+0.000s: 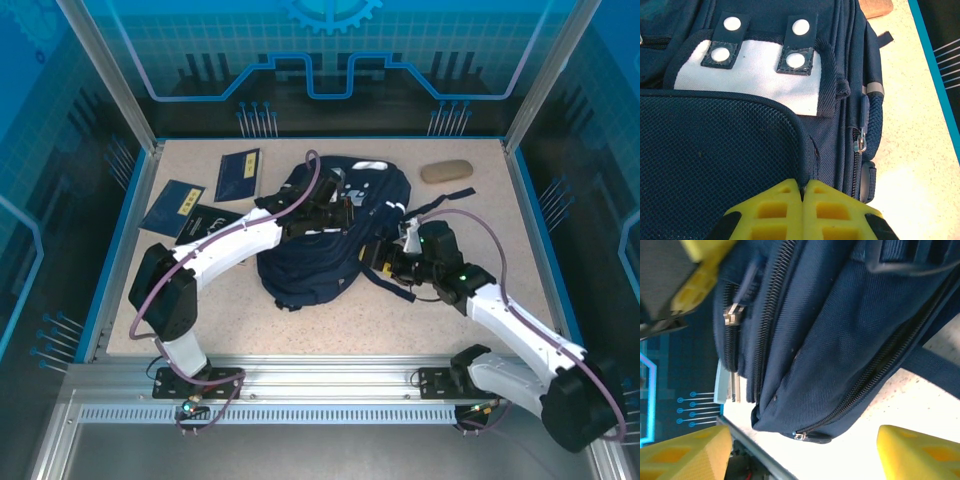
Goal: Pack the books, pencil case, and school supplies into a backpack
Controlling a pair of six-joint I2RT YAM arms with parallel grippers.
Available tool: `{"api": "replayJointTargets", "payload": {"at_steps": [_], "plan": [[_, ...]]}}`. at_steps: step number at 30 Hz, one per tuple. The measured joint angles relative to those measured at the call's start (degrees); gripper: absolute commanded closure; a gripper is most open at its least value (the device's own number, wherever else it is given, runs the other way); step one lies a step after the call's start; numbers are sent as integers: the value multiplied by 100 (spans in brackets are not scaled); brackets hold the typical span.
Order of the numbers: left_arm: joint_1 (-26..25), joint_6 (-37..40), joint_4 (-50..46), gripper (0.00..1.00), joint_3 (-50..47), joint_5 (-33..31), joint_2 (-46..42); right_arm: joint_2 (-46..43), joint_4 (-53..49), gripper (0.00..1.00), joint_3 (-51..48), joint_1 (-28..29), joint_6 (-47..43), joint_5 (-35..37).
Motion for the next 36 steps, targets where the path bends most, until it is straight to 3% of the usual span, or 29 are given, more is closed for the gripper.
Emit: {"api": "replayJointTargets", "payload": {"at_steps": [6, 9, 16, 26, 31, 36], "plan": [[0, -22, -52, 100, 2, 195, -2, 597, 356, 46, 83, 55, 551, -308], [0, -66, -68, 100, 2, 264, -2, 800, 579, 49, 136, 138, 732, -343], [26, -96, -175, 100, 4, 444, -2, 1071, 835, 37, 149, 529, 966, -219], [96, -129, -302, 100, 35, 789, -2, 1051, 813, 35, 149, 870, 1113, 323], [114, -251, -313, 100, 57, 1047, 42, 973, 804, 25, 151, 1080, 1003, 662], [85, -391, -323, 100, 188, 1228, 125, 909, 914, 21, 149, 1346, 1054, 927]]}}
